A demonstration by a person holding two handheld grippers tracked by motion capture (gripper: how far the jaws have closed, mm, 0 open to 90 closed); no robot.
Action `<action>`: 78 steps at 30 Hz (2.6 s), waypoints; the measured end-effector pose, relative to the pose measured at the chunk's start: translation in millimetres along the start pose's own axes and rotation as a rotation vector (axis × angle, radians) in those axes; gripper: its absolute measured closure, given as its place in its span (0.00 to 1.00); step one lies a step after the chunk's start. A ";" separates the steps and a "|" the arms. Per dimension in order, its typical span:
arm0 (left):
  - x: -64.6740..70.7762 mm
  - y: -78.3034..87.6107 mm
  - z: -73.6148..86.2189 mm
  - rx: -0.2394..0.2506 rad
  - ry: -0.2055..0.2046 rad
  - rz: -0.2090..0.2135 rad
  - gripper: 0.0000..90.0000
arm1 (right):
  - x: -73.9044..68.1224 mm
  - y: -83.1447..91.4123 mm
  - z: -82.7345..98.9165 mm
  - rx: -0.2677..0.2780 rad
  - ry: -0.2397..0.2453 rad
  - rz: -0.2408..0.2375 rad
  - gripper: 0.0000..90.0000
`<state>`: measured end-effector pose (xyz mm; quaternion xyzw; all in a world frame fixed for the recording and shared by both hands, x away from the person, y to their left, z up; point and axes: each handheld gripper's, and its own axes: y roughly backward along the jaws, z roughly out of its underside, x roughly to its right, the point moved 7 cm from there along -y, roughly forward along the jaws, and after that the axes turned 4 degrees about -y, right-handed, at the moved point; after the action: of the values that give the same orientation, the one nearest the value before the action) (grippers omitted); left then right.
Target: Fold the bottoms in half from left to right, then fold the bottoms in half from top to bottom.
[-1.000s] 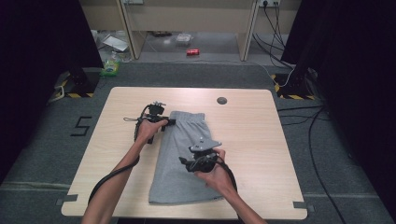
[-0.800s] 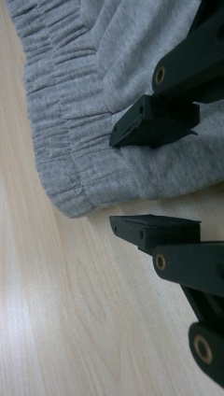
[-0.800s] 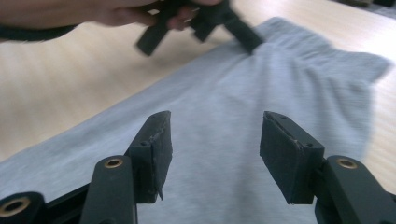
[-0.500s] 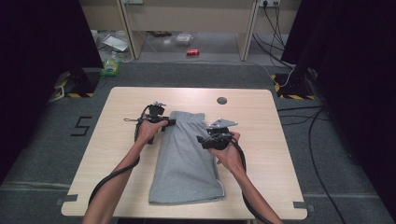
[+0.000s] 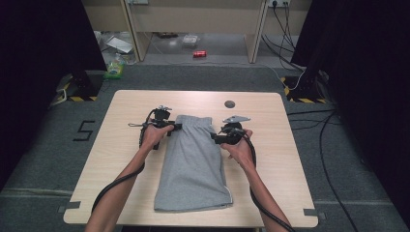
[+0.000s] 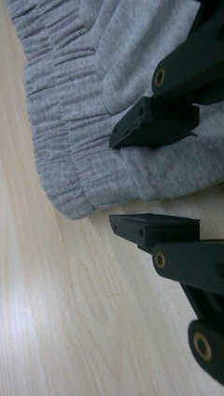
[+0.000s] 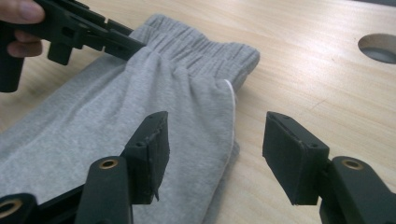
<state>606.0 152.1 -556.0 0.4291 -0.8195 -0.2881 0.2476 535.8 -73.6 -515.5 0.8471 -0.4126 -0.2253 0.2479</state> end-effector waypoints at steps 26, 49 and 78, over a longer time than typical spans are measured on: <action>0.7 0.2 0.8 0.008 0.002 -0.004 0.63 | 5.5 -46.3 -22.3 -0.032 -0.054 0.010 0.43; 0.4 0.6 1.4 0.011 0.002 0.001 0.63 | 19.8 -55.0 -11.5 -0.050 -0.105 0.023 0.43; 1.3 0.6 1.8 0.015 0.010 0.024 0.71 | 22.1 -78.1 -12.1 -0.114 -0.219 -0.067 0.86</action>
<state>603.9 151.8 -556.7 0.4227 -0.8254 -0.2767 0.2519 601.1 -46.8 -557.3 0.8153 -0.3950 -0.3477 0.2416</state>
